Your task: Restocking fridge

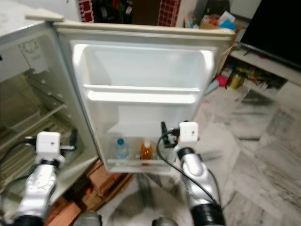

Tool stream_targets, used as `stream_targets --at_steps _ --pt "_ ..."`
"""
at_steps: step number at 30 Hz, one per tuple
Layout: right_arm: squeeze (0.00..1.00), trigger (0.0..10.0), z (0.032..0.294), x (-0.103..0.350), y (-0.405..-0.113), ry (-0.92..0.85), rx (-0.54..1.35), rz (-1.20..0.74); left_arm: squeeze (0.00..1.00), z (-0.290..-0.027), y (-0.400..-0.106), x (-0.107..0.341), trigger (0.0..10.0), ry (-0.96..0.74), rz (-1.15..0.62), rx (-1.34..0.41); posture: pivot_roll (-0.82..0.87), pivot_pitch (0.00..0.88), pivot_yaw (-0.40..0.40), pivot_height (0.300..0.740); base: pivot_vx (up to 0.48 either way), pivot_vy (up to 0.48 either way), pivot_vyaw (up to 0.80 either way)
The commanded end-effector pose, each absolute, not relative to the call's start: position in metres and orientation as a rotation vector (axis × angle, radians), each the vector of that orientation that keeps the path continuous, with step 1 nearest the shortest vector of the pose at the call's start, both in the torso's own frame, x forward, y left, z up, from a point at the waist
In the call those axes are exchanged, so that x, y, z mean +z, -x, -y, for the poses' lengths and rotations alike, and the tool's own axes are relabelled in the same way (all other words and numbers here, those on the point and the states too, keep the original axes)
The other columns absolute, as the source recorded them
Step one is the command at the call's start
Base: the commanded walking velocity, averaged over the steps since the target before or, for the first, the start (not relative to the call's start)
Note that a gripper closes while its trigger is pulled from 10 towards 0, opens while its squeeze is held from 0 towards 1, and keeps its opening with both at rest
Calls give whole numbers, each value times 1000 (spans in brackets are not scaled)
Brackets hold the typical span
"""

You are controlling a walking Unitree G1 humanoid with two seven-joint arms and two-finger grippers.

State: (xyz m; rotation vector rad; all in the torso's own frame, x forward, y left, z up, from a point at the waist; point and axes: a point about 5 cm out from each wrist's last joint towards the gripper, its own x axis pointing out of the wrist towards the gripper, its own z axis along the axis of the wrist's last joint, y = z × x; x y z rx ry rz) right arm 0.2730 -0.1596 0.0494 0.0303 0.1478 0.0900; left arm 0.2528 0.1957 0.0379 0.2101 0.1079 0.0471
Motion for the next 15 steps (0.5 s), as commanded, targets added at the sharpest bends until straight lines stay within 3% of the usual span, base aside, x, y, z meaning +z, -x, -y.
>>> stream_targets --at_steps 1,13,15 --pt "0 10000 160 56 -278 -40 89 -124 0 -199 -255 40 10000 -232 -103 43 17 0 -61 740 0 -416 0" --pt "0 10000 157 64 -281 -49 116 -63 0 -200 -255 38 10000 -244 -108 16 16 0 -53 740 0 -449 0" --pt "0 10000 157 67 -283 -52 119 -49 0 -200 -256 38 10000 -244 -107 12 16 0 -52 740 0 -480 800"
